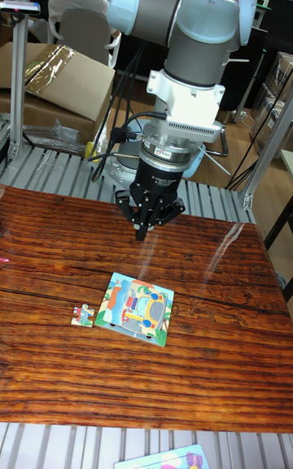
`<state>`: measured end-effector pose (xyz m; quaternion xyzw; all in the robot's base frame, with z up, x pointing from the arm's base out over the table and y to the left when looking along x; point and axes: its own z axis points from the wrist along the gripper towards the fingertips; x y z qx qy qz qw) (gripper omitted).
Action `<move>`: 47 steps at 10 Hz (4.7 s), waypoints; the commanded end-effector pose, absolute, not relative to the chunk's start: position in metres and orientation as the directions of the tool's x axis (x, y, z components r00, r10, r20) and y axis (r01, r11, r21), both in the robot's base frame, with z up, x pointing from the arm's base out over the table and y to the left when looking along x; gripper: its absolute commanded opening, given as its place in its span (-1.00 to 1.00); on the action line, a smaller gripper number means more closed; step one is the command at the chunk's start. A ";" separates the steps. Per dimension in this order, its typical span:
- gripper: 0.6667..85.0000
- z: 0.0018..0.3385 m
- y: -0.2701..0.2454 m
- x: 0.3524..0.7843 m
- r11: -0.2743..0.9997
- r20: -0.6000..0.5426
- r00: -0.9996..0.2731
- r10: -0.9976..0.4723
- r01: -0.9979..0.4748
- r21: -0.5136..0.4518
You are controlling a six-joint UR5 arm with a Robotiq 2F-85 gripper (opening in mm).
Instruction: Assemble one piece of a puzzle
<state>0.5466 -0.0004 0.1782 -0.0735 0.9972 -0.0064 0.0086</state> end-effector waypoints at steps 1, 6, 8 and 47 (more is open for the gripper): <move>-0.98 0.173 -0.006 0.548 0.988 -0.047 -0.987 -0.155 -0.154 -0.019; -0.98 0.162 0.002 0.544 0.992 -0.070 -0.990 -0.123 -0.125 0.029; -0.98 0.162 0.002 0.541 0.991 -0.065 -0.990 -0.127 -0.130 0.033; -0.98 0.169 0.002 0.525 0.997 0.031 -0.997 -0.072 -0.071 0.028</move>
